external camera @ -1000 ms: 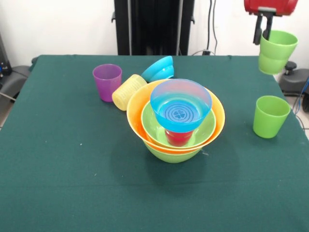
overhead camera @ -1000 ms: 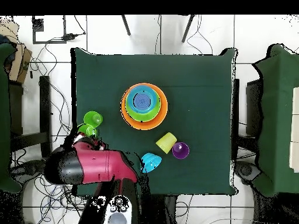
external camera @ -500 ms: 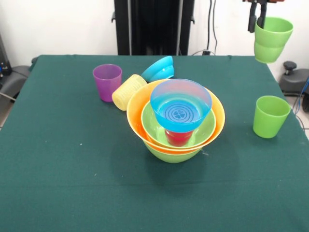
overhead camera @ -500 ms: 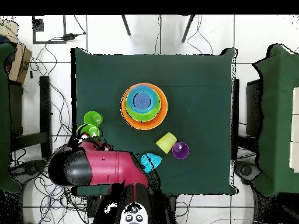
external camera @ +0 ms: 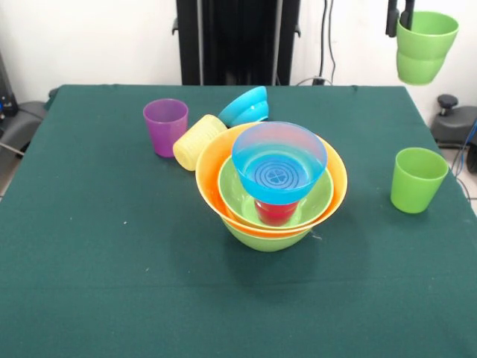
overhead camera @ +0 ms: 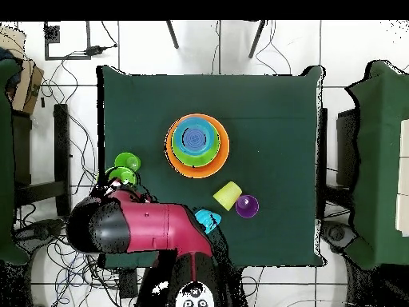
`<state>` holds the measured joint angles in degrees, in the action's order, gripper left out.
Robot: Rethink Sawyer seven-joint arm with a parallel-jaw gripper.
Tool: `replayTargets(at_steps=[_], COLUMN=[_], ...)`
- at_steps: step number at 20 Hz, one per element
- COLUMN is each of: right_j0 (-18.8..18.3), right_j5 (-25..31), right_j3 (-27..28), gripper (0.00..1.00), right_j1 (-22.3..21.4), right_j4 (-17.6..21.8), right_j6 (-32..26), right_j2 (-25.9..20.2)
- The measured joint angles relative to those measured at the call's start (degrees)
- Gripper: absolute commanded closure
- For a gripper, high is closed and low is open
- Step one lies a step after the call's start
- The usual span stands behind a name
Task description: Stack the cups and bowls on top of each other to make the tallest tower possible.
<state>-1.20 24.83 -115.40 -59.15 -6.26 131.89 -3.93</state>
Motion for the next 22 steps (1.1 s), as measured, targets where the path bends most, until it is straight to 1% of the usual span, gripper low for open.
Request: replayTargets(at_steps=[12,19,22], right_j0=[-4.1,-7.5,-9.6], right_j5=[3.1,4.5,6.1], right_j3=[0.1,1.7,3.2], gripper=[1.00,1.00,1.00], right_j1=[-0.3,0.0,0.4], right_j4=[0.1,2.3,3.6], right_j6=[0.0,0.0,0.0], right_j2=[-2.5,-4.5,-5.6])
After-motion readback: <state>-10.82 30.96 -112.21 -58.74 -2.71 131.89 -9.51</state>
